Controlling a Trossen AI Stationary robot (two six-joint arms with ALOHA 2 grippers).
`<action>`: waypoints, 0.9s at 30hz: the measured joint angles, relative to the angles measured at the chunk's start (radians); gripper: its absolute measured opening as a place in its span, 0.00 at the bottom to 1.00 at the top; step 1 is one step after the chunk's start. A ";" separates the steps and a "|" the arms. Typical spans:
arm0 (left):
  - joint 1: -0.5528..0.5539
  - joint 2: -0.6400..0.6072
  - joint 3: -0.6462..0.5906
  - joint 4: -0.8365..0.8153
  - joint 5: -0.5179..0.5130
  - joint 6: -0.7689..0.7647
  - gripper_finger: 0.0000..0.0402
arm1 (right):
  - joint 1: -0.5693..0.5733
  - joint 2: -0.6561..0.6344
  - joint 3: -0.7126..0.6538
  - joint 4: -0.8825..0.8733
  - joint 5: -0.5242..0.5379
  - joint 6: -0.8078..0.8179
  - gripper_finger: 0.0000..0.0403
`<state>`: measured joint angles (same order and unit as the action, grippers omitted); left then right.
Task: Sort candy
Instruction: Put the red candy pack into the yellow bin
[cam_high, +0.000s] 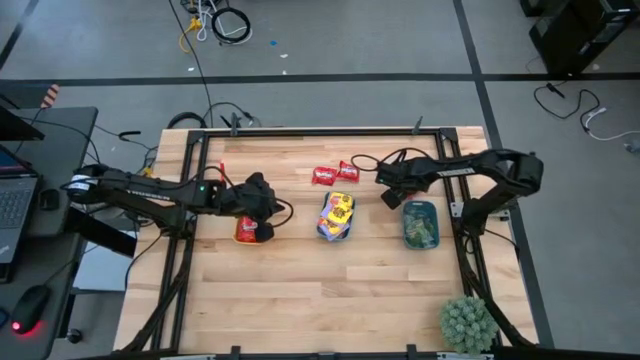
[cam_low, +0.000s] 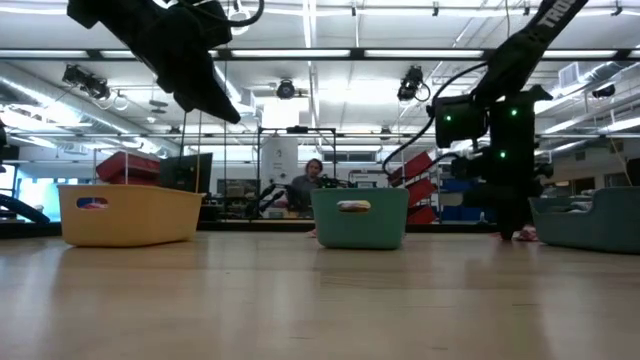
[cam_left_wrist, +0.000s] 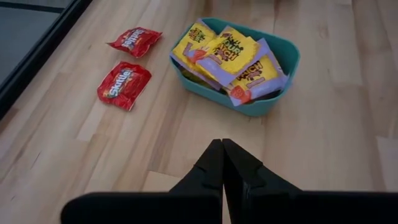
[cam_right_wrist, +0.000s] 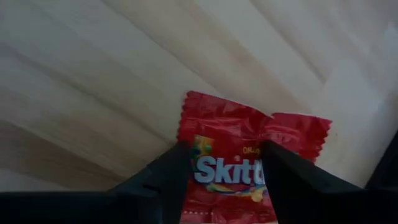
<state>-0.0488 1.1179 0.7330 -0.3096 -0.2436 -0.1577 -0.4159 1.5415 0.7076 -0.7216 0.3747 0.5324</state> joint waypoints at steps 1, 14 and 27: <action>-0.001 0.000 0.000 0.000 0.000 0.000 0.01 | -0.002 0.012 0.001 0.007 0.003 -0.014 0.44; -0.006 0.000 0.000 0.099 -0.017 0.030 0.01 | 0.035 -0.104 -0.006 0.074 0.007 -0.080 0.04; -0.006 0.000 0.000 0.413 0.102 0.176 0.02 | 0.307 -0.381 -0.006 0.618 -0.364 -0.309 0.03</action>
<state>-0.0544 1.1183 0.7326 0.1037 -0.1413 0.0186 -0.1085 1.1601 0.7021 -0.1035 0.0106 0.2236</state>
